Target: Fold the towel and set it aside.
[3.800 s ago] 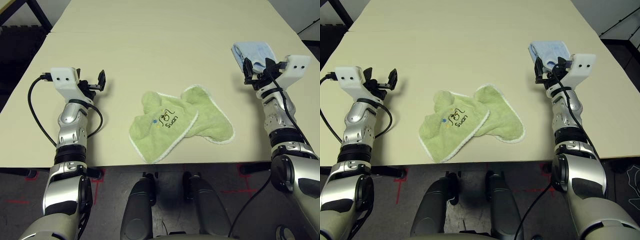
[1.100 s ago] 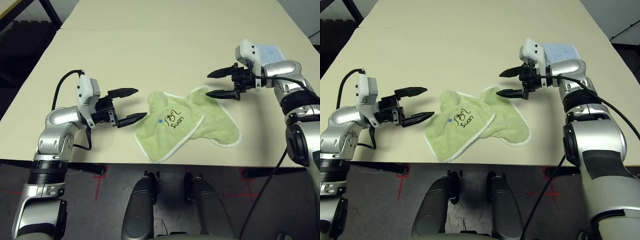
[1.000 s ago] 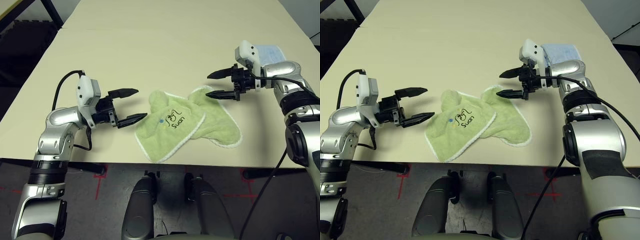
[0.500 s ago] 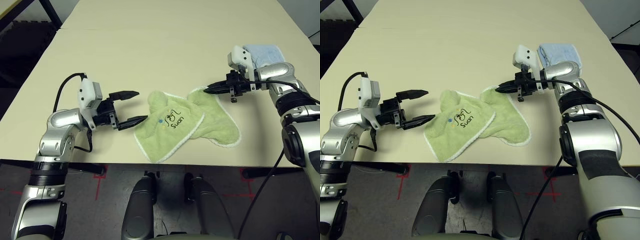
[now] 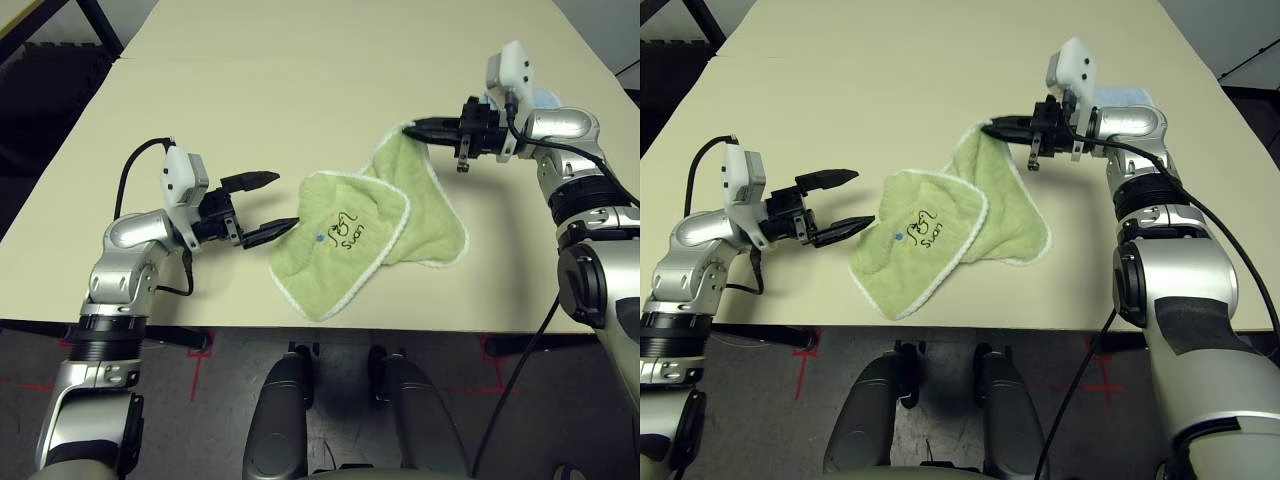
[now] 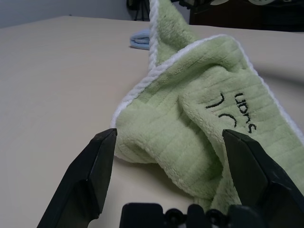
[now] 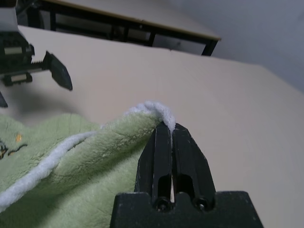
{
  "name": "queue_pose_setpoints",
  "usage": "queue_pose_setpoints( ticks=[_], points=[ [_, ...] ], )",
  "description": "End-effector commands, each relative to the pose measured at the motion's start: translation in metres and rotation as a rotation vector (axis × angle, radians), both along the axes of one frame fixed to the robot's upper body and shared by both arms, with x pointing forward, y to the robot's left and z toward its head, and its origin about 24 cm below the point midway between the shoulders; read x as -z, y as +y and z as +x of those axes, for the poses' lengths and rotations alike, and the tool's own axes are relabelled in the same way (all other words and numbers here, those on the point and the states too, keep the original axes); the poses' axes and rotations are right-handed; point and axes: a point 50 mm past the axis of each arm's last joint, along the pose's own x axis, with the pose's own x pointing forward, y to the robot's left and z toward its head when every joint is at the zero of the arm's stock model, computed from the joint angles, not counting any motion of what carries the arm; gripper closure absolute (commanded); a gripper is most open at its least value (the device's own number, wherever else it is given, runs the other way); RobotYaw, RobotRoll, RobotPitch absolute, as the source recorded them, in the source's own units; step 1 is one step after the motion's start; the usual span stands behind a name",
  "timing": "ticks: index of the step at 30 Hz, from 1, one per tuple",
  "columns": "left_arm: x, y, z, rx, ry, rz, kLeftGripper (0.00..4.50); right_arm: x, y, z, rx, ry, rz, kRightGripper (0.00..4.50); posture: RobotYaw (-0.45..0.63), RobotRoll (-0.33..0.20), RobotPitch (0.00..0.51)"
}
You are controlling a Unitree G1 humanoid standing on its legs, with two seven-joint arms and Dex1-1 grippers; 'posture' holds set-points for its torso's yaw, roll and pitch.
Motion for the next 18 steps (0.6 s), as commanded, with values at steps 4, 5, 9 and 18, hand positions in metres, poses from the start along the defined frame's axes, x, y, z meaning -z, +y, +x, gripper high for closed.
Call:
queue_pose_setpoints(
  ticks=[4, 5, 9, 18],
  points=[
    [0.004, -0.009, 0.011, -0.012, 0.032, -0.001, 0.00, -0.021, 0.018, -0.003, 0.057, -0.199, 0.162, 4.48, 0.03, 0.000, 0.173],
    [0.003, -0.010, 0.012, -0.011, 0.032, -0.001, 0.00, -0.025, 0.022, -0.004, 0.061, -0.226, 0.186, 4.48, 0.03, 0.000, 0.173],
    [0.000, -0.010, 0.014, -0.007, 0.030, 0.000, 0.00, -0.049, 0.032, -0.007, 0.087, -0.337, 0.285, 4.48, 0.03, 0.000, 0.169],
    [-0.002, -0.008, 0.016, -0.016, 0.026, -0.001, 0.00, -0.116, 0.029, -0.020, 0.152, -0.545, 0.452, 4.48, 0.04, 0.000, 0.163]
  ],
)
